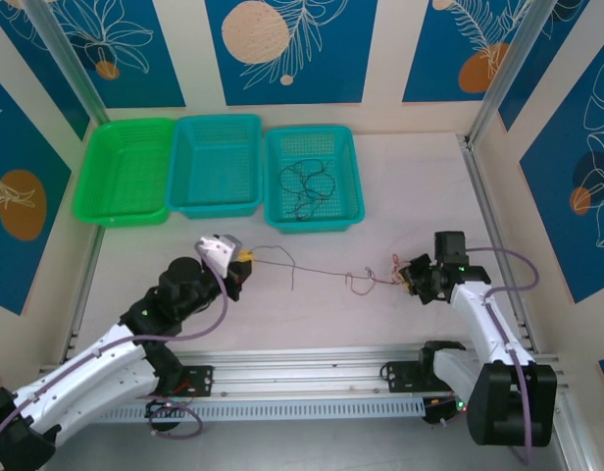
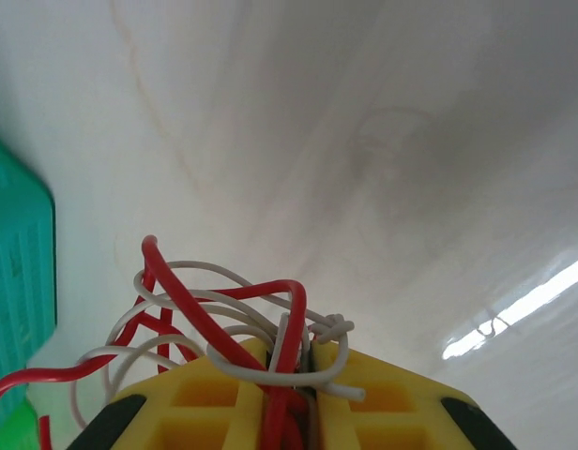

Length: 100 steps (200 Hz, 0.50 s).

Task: Untangle the cables

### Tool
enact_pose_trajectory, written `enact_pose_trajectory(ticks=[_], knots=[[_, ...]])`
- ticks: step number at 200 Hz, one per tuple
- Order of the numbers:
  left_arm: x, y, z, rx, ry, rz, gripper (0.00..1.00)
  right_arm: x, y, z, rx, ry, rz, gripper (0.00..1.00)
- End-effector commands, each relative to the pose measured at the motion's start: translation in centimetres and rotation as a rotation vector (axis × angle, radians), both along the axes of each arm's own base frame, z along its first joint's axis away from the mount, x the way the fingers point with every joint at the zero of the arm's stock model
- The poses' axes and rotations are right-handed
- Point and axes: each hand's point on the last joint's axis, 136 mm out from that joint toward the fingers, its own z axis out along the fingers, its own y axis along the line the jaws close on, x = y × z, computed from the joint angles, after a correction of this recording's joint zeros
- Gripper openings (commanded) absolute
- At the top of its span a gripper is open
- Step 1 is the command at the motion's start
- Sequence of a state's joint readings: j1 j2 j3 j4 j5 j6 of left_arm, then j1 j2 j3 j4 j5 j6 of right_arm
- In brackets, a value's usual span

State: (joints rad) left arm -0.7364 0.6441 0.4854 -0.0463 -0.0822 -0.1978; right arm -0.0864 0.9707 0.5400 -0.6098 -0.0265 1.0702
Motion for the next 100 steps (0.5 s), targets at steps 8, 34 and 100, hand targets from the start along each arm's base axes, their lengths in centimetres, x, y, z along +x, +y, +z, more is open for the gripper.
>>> enact_pose_trajectory(ticks=[8, 34, 100], knots=[[1.6, 3.5, 3.3, -0.023, 0.018, 0.177, 0.0, -1.5, -3.9, -0.9, -0.11, 0.05, -0.064, 0.17], [2.4, 5.4, 5.5, -0.051, 0.016, 0.235, 0.0, -1.5, -5.7, -0.9, -0.084, 0.028, -0.134, 0.17], [2.8, 8.9, 5.9, -0.005, 0.026, 0.343, 0.0, -2.3, -9.9, 0.5, -0.058, 0.001, -0.307, 0.18]])
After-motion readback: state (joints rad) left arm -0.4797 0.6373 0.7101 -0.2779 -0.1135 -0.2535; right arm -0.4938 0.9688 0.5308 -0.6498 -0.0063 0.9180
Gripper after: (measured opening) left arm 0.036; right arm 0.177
